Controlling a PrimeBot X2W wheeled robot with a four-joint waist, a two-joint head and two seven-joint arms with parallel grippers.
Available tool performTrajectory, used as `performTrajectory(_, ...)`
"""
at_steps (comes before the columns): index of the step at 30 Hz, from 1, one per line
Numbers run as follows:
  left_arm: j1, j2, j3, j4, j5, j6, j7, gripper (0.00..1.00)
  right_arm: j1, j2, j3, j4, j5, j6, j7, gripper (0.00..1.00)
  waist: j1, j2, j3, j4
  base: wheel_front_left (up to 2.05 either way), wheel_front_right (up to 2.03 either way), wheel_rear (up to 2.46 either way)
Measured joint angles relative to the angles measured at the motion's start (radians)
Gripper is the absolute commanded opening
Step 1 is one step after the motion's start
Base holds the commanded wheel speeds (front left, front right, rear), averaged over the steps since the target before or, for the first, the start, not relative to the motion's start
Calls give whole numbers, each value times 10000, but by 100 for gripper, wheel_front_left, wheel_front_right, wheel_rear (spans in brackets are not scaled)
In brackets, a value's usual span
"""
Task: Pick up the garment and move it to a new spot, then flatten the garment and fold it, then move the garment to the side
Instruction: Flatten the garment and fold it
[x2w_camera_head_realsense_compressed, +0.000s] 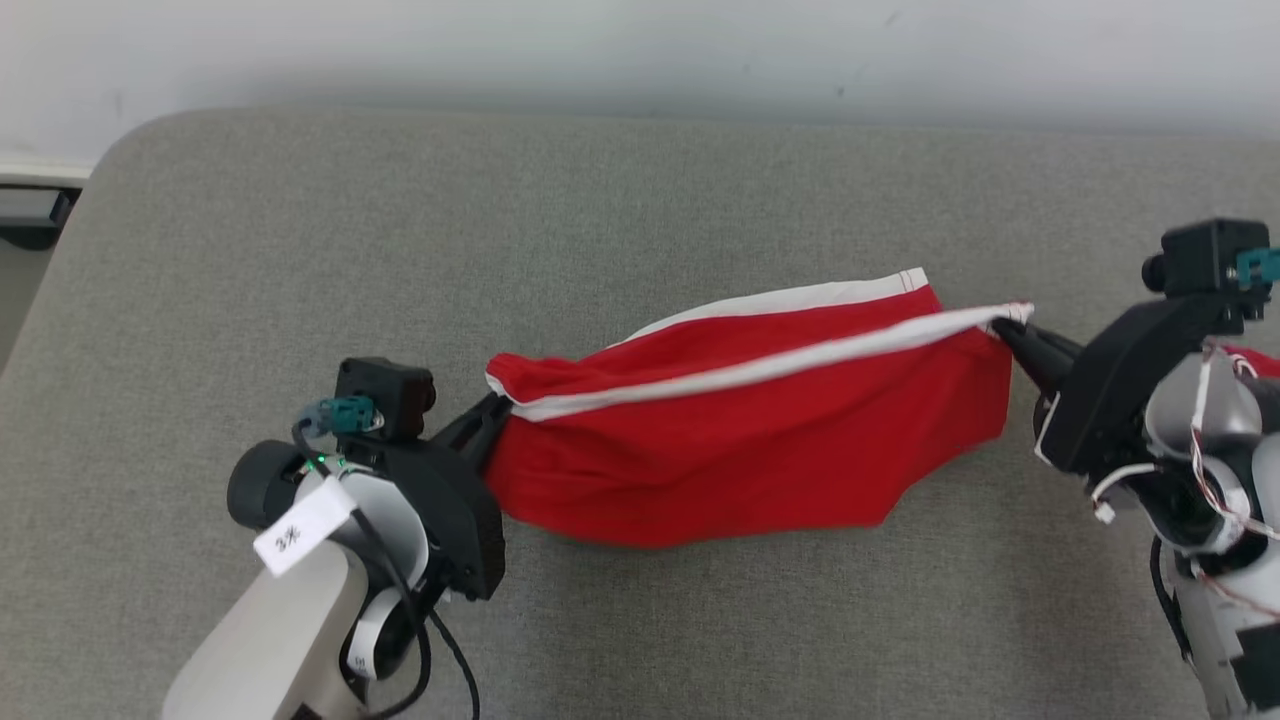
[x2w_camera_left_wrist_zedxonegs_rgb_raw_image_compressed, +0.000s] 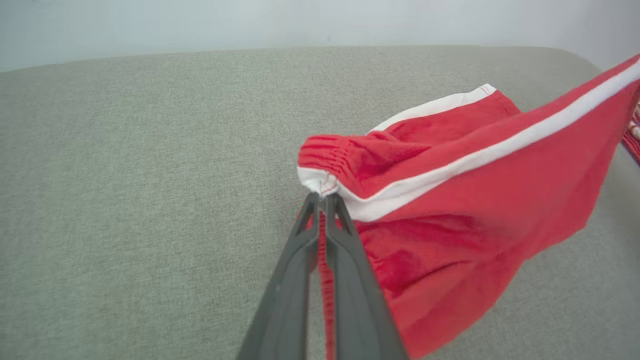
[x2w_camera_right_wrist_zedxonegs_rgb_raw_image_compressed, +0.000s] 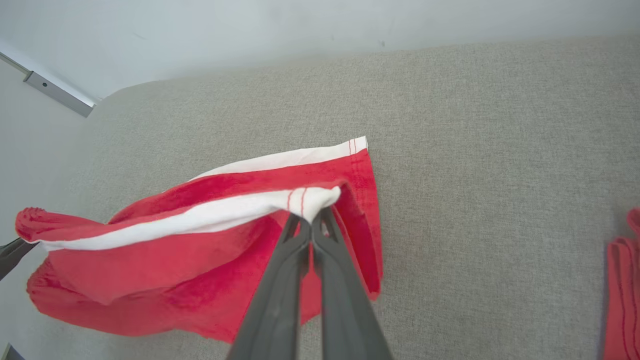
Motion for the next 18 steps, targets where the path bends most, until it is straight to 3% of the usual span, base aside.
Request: performTrajectory(18, -1428, -771, 171, 1825, 303, 249, -111, 0, -2242, 407, 245, 2709, -560, 71, -1638, 0, -2, 0, 608, 58, 0, 0, 0)
